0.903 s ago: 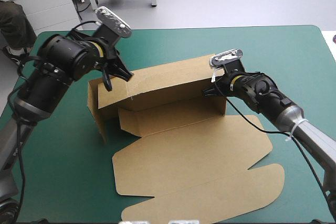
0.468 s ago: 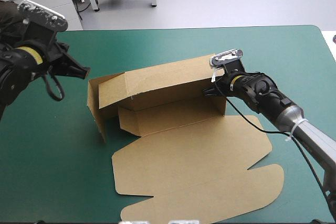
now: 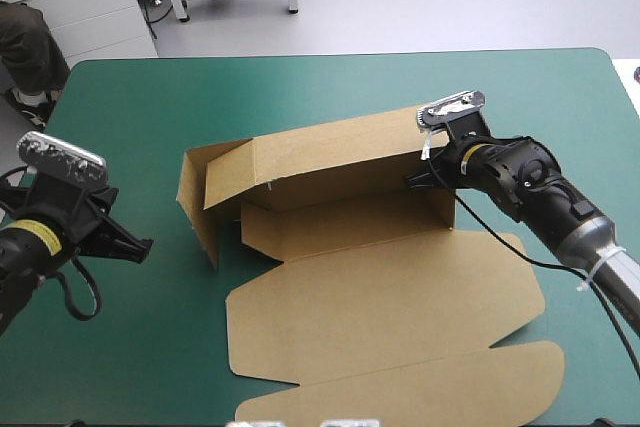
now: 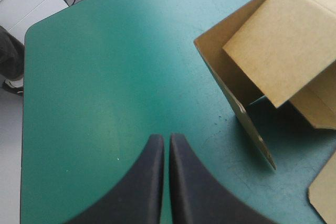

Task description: Fold the box

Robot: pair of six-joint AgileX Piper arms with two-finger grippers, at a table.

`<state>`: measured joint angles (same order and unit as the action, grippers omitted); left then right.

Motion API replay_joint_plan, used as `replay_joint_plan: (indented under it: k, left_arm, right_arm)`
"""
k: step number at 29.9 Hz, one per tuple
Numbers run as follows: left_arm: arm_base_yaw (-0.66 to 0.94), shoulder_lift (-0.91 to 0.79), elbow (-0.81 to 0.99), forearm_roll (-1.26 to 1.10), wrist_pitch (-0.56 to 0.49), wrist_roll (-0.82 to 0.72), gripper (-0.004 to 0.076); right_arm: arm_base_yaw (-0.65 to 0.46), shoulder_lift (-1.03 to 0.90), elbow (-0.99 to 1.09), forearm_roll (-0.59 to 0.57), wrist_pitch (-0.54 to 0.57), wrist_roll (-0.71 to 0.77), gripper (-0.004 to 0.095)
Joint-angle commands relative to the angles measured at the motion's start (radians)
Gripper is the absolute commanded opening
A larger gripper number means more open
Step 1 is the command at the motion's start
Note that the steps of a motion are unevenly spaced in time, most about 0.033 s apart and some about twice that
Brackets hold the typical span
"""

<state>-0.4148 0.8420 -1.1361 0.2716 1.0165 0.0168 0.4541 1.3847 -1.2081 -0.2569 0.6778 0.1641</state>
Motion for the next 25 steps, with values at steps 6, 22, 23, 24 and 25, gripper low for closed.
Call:
replay_joint_plan:
  k: [6,22,23,24,25]
  left_arm:
    - [-0.001,-0.067,0.045,0.02,-0.086,-0.017,0.0013]
    - [-0.001,-0.067,0.047,0.022,-0.102,-0.017,0.0013]
    - [-0.001,-0.067,0.047,0.022,-0.102,-0.017,0.0013]
    - [-0.001,-0.067,0.047,0.022,-0.102,-0.017,0.0013]
    - [-0.001,-0.067,0.047,0.022,-0.104,-0.017,0.0013]
  right_arm:
    - [-0.008,-0.035,-0.124,0.098,0.267,-0.132,-0.002]
    - [-0.01,0.086,-0.163,0.159,0.438,-0.17,-0.002]
    - [-0.01,0.104,-0.163,0.159,0.428,-0.164,-0.002]
    - [-0.01,0.122,-0.163,0.159,0.414,-0.17,-0.002]
    - [-0.012,0.141,-0.163,0.159,0.4,-0.17,-0.002]
